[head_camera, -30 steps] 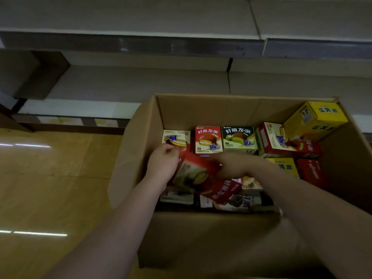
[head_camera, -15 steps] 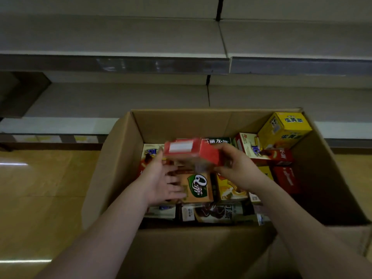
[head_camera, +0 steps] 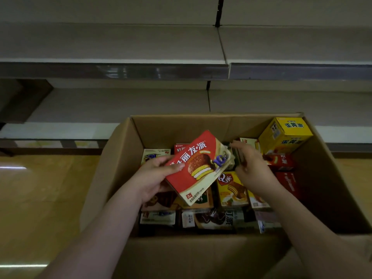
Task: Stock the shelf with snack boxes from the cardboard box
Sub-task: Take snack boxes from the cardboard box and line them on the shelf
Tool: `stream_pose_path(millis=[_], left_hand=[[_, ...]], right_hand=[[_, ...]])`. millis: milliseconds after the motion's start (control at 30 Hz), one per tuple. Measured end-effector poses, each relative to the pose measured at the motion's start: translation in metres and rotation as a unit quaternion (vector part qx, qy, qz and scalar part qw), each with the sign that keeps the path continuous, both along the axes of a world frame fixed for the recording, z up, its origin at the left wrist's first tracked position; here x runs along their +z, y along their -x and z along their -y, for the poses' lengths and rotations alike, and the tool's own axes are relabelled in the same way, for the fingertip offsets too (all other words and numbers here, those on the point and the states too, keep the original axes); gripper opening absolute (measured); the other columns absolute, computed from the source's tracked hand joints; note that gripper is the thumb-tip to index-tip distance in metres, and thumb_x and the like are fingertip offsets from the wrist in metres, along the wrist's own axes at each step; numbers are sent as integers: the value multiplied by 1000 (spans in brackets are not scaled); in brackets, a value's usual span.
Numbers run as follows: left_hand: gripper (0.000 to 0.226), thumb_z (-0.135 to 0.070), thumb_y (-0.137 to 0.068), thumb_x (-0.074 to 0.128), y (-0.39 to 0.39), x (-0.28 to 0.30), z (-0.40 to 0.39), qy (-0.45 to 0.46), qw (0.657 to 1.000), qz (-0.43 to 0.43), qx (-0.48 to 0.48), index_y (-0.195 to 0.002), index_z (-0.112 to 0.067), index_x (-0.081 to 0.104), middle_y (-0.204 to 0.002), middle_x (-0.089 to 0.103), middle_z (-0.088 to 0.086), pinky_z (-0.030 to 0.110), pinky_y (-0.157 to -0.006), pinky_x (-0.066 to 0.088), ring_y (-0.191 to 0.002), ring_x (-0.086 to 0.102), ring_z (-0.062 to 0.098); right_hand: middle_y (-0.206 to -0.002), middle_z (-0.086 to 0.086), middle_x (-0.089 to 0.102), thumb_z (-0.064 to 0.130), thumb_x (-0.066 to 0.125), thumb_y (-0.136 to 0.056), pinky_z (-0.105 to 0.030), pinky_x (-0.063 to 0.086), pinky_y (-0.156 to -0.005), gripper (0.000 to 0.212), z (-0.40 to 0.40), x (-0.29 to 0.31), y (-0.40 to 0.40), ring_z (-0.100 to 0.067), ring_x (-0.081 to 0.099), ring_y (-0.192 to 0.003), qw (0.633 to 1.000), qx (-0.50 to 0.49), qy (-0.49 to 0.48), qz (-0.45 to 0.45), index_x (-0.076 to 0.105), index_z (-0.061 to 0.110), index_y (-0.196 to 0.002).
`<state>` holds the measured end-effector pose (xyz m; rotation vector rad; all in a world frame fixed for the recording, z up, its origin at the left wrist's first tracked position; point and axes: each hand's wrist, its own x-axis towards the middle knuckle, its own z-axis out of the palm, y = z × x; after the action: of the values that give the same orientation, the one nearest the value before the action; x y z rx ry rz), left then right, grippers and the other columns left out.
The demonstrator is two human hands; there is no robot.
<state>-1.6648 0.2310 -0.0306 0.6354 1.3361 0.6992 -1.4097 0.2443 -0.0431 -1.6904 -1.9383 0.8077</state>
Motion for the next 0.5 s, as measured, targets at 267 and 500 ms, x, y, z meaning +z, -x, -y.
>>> stream_pose_path(millis=[267,500], left_hand=[[53,-20,-67,82,30,1,-9,-60,990,-116,48,-113,-19,56,-110,66,9,43,-84,55,-93,67,26],[42,-13,-71,79,23,-2,-11,-49,987,-54,145,-104,-19,54,-101,67,9,43,-80,55,-90,67,26]], right_hand=[[-102,-8,65,20,61,-91,-39,53,-74,23,-25,9,-70,-23,63,-91,955,-204,217,-11,63,10,-110],[-119,-15,55,64,67,-76,-33,47,-87,87,-9,-51,-32,-27,54,-111,861,-120,384,310,41,1,-131]])
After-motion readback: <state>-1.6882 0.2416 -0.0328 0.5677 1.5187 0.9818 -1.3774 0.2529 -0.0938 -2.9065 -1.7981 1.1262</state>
